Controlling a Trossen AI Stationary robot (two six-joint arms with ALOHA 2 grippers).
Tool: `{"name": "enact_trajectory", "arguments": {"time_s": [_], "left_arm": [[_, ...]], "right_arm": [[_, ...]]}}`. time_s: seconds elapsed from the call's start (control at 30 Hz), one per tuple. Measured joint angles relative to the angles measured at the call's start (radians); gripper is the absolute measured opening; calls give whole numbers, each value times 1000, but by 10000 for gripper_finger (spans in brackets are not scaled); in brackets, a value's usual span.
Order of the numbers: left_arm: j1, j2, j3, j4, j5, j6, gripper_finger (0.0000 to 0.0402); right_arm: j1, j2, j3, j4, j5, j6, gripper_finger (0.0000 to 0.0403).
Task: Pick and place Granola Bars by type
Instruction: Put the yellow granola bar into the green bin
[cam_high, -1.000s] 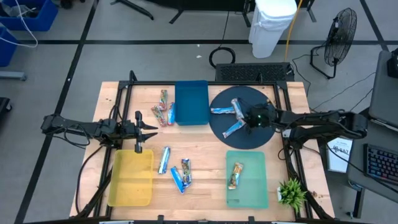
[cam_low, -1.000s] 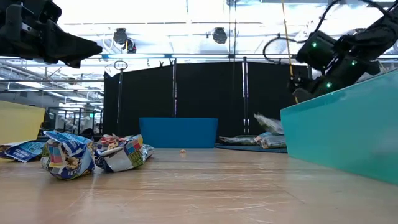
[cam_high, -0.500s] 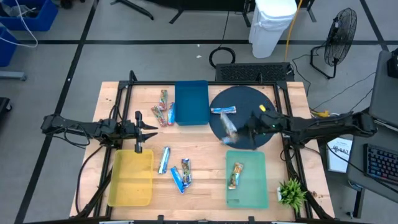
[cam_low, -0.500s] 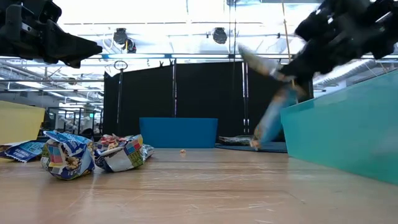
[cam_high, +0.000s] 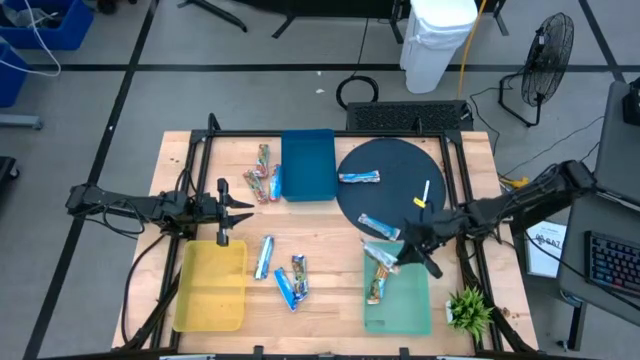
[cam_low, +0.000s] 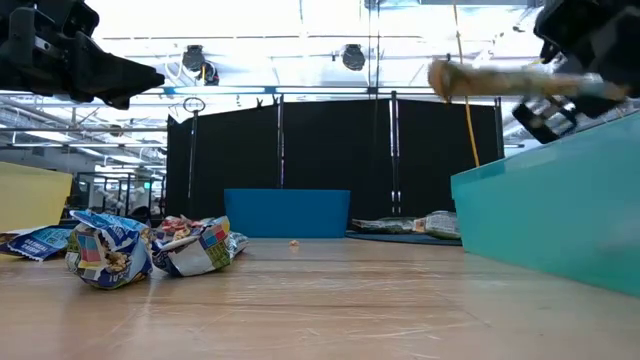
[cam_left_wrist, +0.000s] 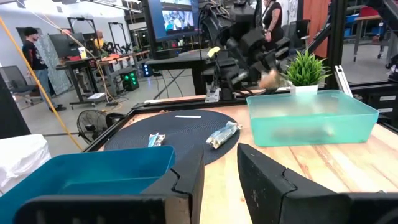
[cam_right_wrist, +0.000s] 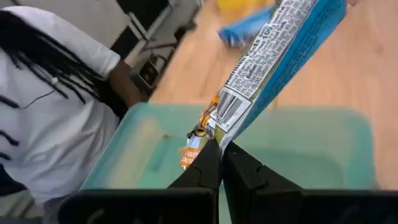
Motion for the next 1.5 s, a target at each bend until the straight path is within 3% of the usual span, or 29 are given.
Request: {"name": "enact_trajectory", "arguments": {"time_s": [0.3,0.67,1.03,1.27,1.33,1.5], "left_arm": [[0,0,0,0,0,0,102],[0,0,0,0,0,0,102],[0,0,0,0,0,0,102],[0,0,0,0,0,0,102],[0,0,0,0,0,0,102],[0,0,0,0,0,0,102]], "right_arm": [[97,54,0,-169,71,321,0],[111,66,0,-148,74,426,19],[111,66,0,1,101,310,115],[110,66,0,239,103,82,156],[108,66,0,273,136,0,161],[47,66,0,237,345,-127,164]]}}
